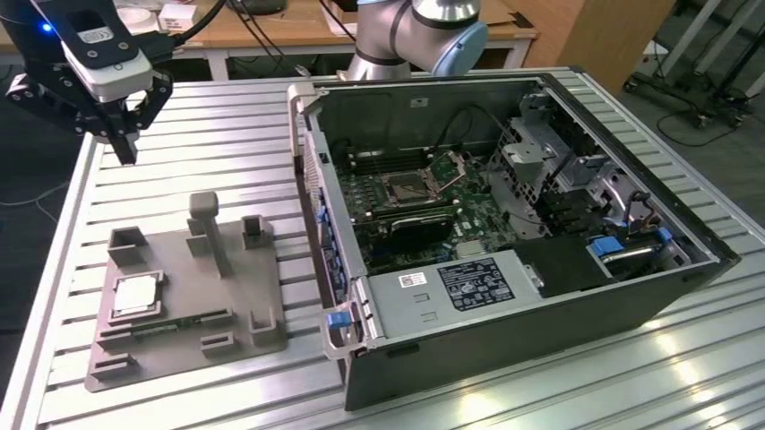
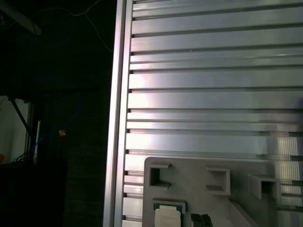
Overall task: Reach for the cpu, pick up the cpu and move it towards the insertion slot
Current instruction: 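Reach for the cpu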
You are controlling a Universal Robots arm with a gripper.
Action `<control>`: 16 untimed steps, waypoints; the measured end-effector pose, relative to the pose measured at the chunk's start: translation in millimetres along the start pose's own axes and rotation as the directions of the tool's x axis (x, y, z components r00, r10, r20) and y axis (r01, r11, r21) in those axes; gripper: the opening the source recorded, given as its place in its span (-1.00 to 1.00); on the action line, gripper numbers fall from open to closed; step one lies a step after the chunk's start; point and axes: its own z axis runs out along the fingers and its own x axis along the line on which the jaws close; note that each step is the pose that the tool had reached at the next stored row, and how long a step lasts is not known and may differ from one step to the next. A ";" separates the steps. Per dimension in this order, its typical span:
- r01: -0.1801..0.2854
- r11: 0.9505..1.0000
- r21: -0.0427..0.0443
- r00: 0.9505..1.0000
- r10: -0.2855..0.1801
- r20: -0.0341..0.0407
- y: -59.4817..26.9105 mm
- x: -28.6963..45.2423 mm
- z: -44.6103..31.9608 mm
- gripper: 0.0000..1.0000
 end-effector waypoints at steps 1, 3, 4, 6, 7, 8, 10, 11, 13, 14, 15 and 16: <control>0.000 1.000 0.000 1.000 0.000 0.000 0.0 0.0 0.0 -0.79; 0.000 1.000 0.000 1.000 0.000 0.000 0.0 0.0 0.0 -0.79; 0.000 1.000 0.000 1.000 0.000 0.000 0.0 0.0 0.0 -0.79; 0.000 1.000 0.000 1.000 0.000 0.000 0.0 0.0 0.0 -0.79; 0.000 1.000 0.000 1.000 0.000 0.000 0.0 0.0 0.0 -0.79; 0.000 1.000 0.000 1.000 0.000 0.000 -0.1 0.0 0.0 -0.79; 0.001 1.000 0.000 1.000 -0.001 0.000 -0.4 0.8 0.0 -0.79; 0.002 1.000 0.000 1.000 -0.002 0.000 -0.5 1.9 0.1 -0.79; 0.004 1.000 0.000 1.000 -0.004 0.000 -0.9 6.1 0.7 -0.79; 0.006 1.000 0.000 1.000 -0.006 0.000 -1.7 7.5 0.9 -0.79; 0.008 1.000 0.000 1.000 -0.008 0.000 -3.2 8.2 1.1 -0.79; 0.009 1.000 0.000 1.000 -0.009 0.000 -5.1 8.9 1.4 -0.79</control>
